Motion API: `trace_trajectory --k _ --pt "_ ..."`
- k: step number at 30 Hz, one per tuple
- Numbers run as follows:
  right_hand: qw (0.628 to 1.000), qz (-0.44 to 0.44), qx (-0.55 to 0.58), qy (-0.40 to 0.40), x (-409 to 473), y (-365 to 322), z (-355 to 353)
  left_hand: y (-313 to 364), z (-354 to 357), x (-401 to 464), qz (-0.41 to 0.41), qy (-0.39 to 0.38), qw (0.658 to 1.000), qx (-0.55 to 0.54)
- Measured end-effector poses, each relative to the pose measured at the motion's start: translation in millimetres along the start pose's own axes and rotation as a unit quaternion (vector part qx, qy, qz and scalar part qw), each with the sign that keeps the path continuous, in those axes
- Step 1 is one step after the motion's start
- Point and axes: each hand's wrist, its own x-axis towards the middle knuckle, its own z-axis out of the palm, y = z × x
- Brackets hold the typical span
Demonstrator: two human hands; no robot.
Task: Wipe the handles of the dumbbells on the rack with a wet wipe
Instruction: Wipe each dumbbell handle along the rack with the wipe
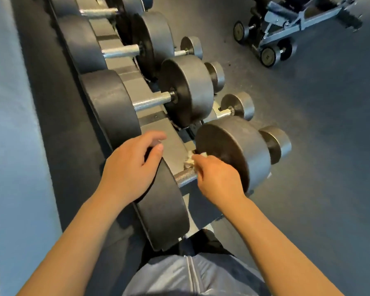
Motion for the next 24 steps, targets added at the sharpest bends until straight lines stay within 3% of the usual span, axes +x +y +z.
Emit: trace_trajectory --k 3,6,11,13,16,18,24 --pt "0.994 -0.077 -0.017 0.071 10 8 -7 8 5 -16 -0.010 0.032 0.999 0.021" --pt "0.990 -0.137 -0.020 0.042 15 12 -11 14 17 -34 -0.028 0.109 0.993 0.026" --pt "0.986 -0.130 -0.054 0.091 19 8 -9 19 29 -41 -0.055 0.202 0.978 -0.007" --pt "0.985 -0.134 -0.041 0.101 23 10 -2 18 28 -40 -0.052 0.216 0.974 -0.031" --pt "0.979 -0.174 0.076 0.078 17 11 3 18 28 -40 -0.051 0.223 0.972 -0.050" --pt "0.972 -0.194 0.130 0.031 7 7 8 19 28 -41 -0.057 0.231 0.969 -0.059" --pt "0.943 -0.305 0.115 0.063 -1 3 14 19 30 -41 -0.050 0.234 0.969 -0.060"
